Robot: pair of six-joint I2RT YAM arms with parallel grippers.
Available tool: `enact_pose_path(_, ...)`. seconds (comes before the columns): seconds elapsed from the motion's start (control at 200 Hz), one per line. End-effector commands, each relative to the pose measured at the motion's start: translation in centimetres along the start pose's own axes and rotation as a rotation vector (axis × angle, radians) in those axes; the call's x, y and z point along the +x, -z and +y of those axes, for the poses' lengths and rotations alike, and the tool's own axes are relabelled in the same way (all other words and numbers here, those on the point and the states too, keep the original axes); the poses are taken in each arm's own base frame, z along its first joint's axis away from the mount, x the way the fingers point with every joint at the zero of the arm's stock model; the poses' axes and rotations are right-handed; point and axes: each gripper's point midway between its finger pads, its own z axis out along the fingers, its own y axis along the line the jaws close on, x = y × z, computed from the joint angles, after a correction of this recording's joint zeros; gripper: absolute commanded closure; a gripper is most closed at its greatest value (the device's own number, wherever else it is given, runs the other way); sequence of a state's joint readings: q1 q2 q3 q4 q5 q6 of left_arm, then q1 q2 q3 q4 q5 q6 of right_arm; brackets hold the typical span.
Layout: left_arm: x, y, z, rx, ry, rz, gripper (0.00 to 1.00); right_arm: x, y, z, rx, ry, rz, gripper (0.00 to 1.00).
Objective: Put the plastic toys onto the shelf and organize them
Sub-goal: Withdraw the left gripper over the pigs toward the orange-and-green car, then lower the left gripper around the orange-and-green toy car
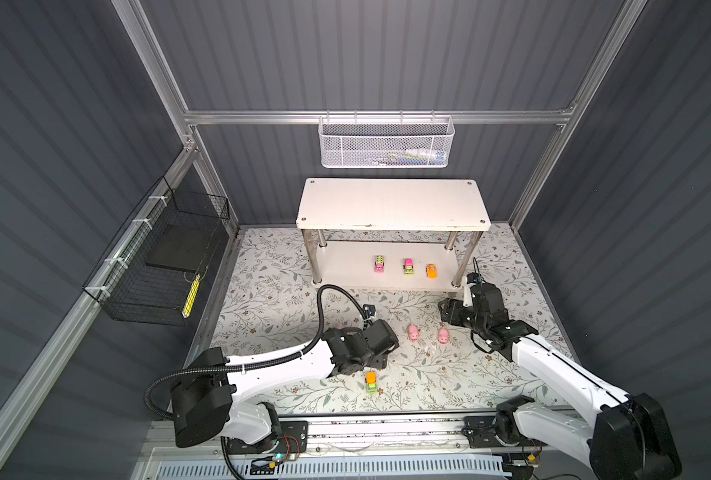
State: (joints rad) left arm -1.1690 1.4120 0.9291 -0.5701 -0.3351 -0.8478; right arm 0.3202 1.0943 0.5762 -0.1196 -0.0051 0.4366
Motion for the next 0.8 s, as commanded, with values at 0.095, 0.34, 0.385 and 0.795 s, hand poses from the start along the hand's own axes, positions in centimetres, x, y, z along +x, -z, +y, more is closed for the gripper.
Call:
enact_pose_path(0.095,4.5,-1.3,-0.1,-0.02,0.003,0.156,0.28,-0.7,0.1,0.4,-0.023,0.016,-0.023,0.25)
enact_pose_path(0.34,6.1,-1.8,-0.1,-0.037,0.039,0.198,0.33,-0.3,0.1,0.3,-0.031,0.015,-0.027,0.24)
enact_pose_path(0.385,6.3,-1.9,0.0,-0.044,0.046,0.203,0.34,-0.3,0.1,0.3,-0.033,0.014,-0.03,0.24)
enact_pose_path(0.795,7.3,-3.1,-0.3,-0.053,0.034,0.252,0.46,-0.3,-0.1,0.3,-0.045,0.004,-0.028,0.24)
